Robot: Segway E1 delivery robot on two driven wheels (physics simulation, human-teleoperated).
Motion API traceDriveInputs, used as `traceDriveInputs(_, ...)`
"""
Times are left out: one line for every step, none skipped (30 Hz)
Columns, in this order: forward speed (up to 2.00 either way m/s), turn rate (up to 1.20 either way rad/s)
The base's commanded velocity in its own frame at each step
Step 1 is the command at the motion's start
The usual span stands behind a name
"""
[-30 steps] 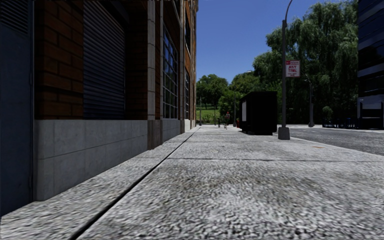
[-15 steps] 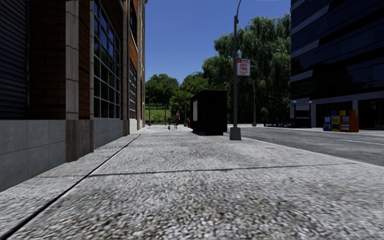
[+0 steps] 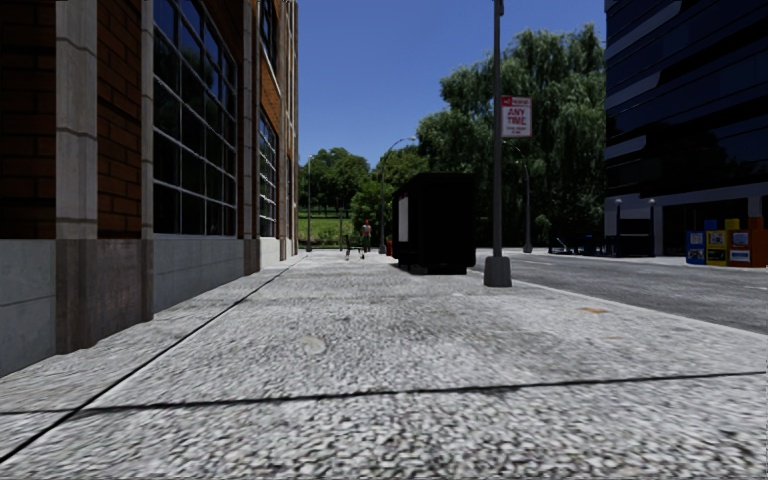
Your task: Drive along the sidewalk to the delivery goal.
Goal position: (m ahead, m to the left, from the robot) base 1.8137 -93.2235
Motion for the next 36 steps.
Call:
traceDriveInputs(2.00, 0.36)
traceDriveInputs(2.00, 0.36)
traceDriveInputs(2.00, 0.37)
traceDriveInputs(2.00, 0.37)
traceDriveInputs(2.00, 0.37)
traceDriveInputs(2.00, 0.37)
traceDriveInputs(2.00, 0.38)
traceDriveInputs(2.00, 0.38)
traceDriveInputs(2.00, 0.38)
traceDriveInputs(2.00, 0.38)
traceDriveInputs(2.00, 0.38)
traceDriveInputs(2.00, 0.38)
traceDriveInputs(2.00, 0.38)
traceDriveInputs(2.00, 0.38)
traceDriveInputs(2.00, 0.38)
traceDriveInputs(2.00, 0.38)
traceDriveInputs(2.00, 0.38)
traceDriveInputs(2.00, 0.38)
traceDriveInputs(2.00, 0.38)
traceDriveInputs(2.00, 0.38)
traceDriveInputs(2.00, 0.38)
traceDriveInputs(2.00, 0.38)
traceDriveInputs(2.00, 0.00)
traceDriveInputs(2.00, 0.00)
traceDriveInputs(2.00, 0.00)
traceDriveInputs(2.00, 0.00)
traceDriveInputs(2.00, 0.00)
traceDriveInputs(2.00, 0.00)
traceDriveInputs(2.00, 0.00)
traceDriveInputs(2.00, 0.00)
traceDriveInputs(2.00, 0.00)
traceDriveInputs(2.00, 0.00)
traceDriveInputs(2.00, 0.00)
traceDriveInputs(2.00, 0.00)
traceDriveInputs(2.00, 0.00)
traceDriveInputs(2.00, 0.00)
